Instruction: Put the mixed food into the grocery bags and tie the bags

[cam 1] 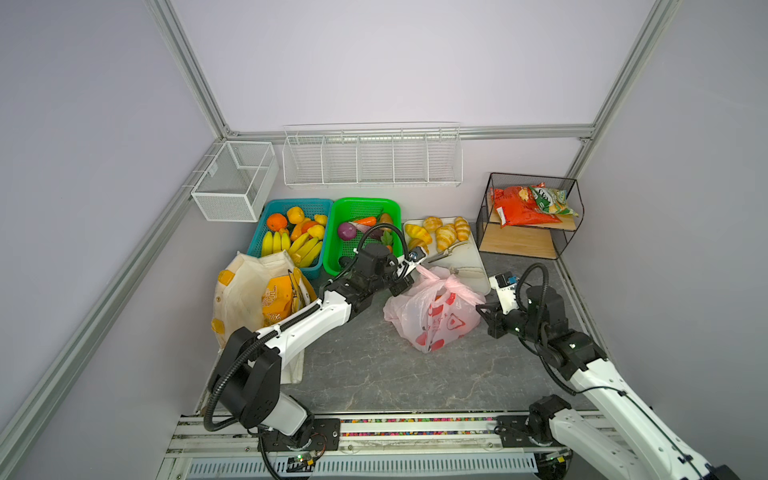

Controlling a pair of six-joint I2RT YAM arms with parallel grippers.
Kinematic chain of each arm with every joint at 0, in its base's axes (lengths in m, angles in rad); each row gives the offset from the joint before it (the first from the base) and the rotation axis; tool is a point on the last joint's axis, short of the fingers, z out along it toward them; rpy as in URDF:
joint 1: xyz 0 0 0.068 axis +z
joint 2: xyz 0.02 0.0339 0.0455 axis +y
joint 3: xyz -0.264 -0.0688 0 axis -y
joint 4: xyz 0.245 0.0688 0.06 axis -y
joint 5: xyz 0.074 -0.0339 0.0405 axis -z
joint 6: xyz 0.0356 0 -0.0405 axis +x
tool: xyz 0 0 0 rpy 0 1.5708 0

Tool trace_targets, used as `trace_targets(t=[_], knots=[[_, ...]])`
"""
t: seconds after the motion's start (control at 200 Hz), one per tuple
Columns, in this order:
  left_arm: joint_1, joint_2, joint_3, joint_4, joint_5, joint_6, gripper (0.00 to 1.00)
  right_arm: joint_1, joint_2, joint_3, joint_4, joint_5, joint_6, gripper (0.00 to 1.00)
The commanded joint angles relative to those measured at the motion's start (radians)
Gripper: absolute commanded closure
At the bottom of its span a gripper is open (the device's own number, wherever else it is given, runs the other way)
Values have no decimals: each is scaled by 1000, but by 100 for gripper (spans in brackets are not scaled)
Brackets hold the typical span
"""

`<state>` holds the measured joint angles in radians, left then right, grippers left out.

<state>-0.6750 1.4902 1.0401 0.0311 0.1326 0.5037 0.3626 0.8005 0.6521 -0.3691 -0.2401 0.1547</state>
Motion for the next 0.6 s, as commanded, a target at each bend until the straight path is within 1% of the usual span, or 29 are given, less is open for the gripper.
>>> trace_targets(t=[0.0,0.105,0.2,0.34,0.415,0.51,0.595], knots=[[26,-56,-59,70,-169,-63,100,-21,-1,-26,-51,12,30,94],[34,-103,-116,69,-245,-117,100,-49,9,-30,-68,14,29,94],[34,-151,-127,-10,-321,-191,100,-65,23,-13,-79,-7,28,94],[32,-252,-188,-38,-313,-280,100,-65,48,28,-68,-109,57,94],[33,-295,-215,-46,-329,-311,100,-65,71,55,-97,-120,51,94],[39,-286,-237,-52,-395,-328,100,-84,99,28,-91,-110,62,94],[56,-248,-262,-37,-474,-364,100,-149,132,-39,-27,-190,119,94]])
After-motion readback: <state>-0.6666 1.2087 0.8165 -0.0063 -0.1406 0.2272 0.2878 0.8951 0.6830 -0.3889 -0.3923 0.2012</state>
